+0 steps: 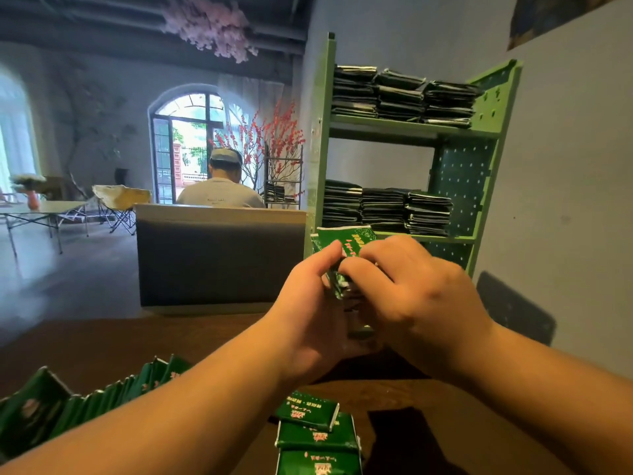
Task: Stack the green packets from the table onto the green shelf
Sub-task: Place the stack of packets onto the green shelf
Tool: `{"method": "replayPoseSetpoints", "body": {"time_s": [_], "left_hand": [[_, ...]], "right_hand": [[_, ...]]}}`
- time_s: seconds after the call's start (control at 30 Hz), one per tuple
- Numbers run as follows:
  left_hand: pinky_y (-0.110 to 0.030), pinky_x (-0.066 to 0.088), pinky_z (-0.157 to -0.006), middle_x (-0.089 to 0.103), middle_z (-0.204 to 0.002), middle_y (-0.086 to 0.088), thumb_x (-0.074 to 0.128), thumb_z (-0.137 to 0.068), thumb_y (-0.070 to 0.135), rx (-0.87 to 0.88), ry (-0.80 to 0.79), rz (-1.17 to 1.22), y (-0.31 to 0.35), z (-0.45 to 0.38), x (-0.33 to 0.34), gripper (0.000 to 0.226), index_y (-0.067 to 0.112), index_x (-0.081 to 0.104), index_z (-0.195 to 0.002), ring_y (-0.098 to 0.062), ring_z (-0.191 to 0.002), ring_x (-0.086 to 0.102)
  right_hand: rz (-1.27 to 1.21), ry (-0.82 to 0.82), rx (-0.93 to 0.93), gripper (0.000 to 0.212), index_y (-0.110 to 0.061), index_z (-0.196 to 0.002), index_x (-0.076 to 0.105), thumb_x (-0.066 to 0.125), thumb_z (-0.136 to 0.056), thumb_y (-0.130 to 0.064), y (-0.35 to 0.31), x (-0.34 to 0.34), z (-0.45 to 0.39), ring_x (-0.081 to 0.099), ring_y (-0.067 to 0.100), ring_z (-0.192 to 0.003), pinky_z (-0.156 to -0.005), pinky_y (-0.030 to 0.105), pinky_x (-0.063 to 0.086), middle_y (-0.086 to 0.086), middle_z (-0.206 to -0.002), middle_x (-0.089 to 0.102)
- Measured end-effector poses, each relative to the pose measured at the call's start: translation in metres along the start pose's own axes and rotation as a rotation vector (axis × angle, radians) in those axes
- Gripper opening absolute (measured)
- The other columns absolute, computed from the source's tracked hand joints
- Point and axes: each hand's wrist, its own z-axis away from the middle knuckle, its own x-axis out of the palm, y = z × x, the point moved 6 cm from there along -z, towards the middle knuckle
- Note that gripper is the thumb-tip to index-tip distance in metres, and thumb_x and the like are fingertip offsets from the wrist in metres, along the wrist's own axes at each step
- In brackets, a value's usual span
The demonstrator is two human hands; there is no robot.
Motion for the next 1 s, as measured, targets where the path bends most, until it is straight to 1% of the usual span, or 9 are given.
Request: {"method": "replayPoseSetpoints", "body": {"time_s": [0.1, 0.17, 0.27, 0.37, 0.47, 0.63, 0.7, 0.87, 1.0], "left_hand": [[-0.065, 0.03, -0.112, 0.074, -0.12, -0.01, 0.044, -0.093, 0.064, 0.008, -0.046, -0.053, 0.002, 0.0, -0.003, 0.055, 0.029, 0.069, -0.127, -0.035, -0.119, 0.064], [-0.065, 0.03, -0.112, 0.072, -0.126, -0.008, 0.049, -0.087, 0.06, 0.02, -0.075, -0.071, 0.004, 0.002, -0.004, 0.055, 0.036, 0.061, -0.135, -0.038, -0.123, 0.06], [-0.066, 0.033, -0.11, 0.072, -0.126, -0.008, 0.056, -0.075, 0.056, 0.016, -0.085, -0.081, 0.005, 0.006, -0.015, 0.068, 0.039, 0.052, -0.141, -0.038, -0.12, 0.064], [-0.066, 0.034, -0.11, 0.074, -0.122, -0.008, 0.057, -0.075, 0.054, -0.004, -0.091, -0.091, 0.006, 0.008, -0.026, 0.068, 0.038, 0.051, -0.141, -0.037, -0.114, 0.069], [-0.062, 0.038, -0.108, 0.075, -0.119, -0.01, 0.058, -0.072, 0.05, -0.027, -0.077, -0.104, 0.009, 0.01, -0.038, 0.069, 0.036, 0.052, -0.139, -0.036, -0.113, 0.07], [-0.062, 0.038, -0.107, 0.074, -0.119, -0.015, 0.07, -0.053, 0.045, -0.075, -0.059, -0.113, 0.008, 0.011, -0.057, 0.086, 0.033, 0.054, -0.137, -0.041, -0.115, 0.066], [-0.061, 0.04, -0.104, 0.074, -0.119, -0.017, 0.071, -0.052, 0.043, -0.093, -0.049, -0.112, 0.009, 0.01, -0.064, 0.088, 0.031, 0.055, -0.137, -0.042, -0.113, 0.066], [-0.056, 0.04, -0.099, 0.073, -0.117, -0.021, 0.071, -0.046, 0.036, -0.104, 0.001, -0.09, 0.013, 0.013, -0.081, 0.09, 0.024, 0.059, -0.134, -0.047, -0.115, 0.063], [-0.054, 0.043, -0.091, 0.073, -0.115, -0.023, 0.071, -0.045, 0.031, -0.093, 0.038, -0.075, 0.019, 0.016, -0.09, 0.088, 0.02, 0.06, -0.132, -0.046, -0.105, 0.065]], "right_hand": [[-0.004, 0.067, 0.011, 0.023, -0.008, -0.112, 0.069, 0.064, -0.096, -0.024, 0.014, -0.006, -0.012, 0.062, 0.031, -0.084, -0.047, 0.037, 0.052, 0.012, -0.098, 0.067], [0.024, 0.135, 0.03, 0.022, -0.007, -0.109, 0.07, 0.065, -0.089, -0.015, 0.028, -0.011, -0.018, 0.063, 0.034, -0.086, -0.048, 0.037, 0.052, 0.013, -0.098, 0.068], [0.087, 0.188, 0.092, 0.026, -0.006, -0.108, 0.069, 0.067, -0.082, -0.008, 0.057, -0.011, -0.029, 0.062, 0.036, -0.091, -0.051, 0.038, 0.054, 0.015, -0.102, 0.067], [0.134, 0.184, 0.177, 0.031, -0.006, -0.11, 0.066, 0.072, -0.079, -0.009, 0.088, 0.0, -0.042, 0.061, 0.036, -0.094, -0.054, 0.039, 0.054, 0.016, -0.103, 0.066], [0.142, 0.159, 0.251, 0.036, -0.008, -0.108, 0.066, 0.075, -0.074, -0.01, 0.108, 0.021, -0.051, 0.06, 0.036, -0.091, -0.053, 0.039, 0.053, 0.014, -0.101, 0.065], [0.129, 0.117, 0.3, 0.043, -0.008, -0.108, 0.067, 0.081, -0.067, -0.007, 0.121, 0.059, -0.065, 0.062, 0.036, -0.089, -0.052, 0.038, 0.053, 0.012, -0.098, 0.065], [0.103, 0.106, 0.312, 0.044, -0.008, -0.11, 0.067, 0.081, -0.068, -0.005, 0.127, 0.072, -0.073, 0.062, 0.036, -0.09, -0.054, 0.039, 0.056, 0.013, -0.098, 0.064], [-0.008, 0.052, 0.303, 0.044, -0.005, -0.117, 0.064, 0.075, -0.076, 0.004, 0.133, 0.099, -0.096, 0.059, 0.039, -0.096, -0.064, 0.052, 0.059, 0.016, -0.103, 0.062], [-0.112, 0.067, 0.344, 0.041, -0.005, -0.119, 0.066, 0.071, -0.08, 0.007, 0.13, 0.109, -0.112, 0.059, 0.039, -0.101, -0.073, 0.051, 0.058, 0.016, -0.104, 0.063]]}}
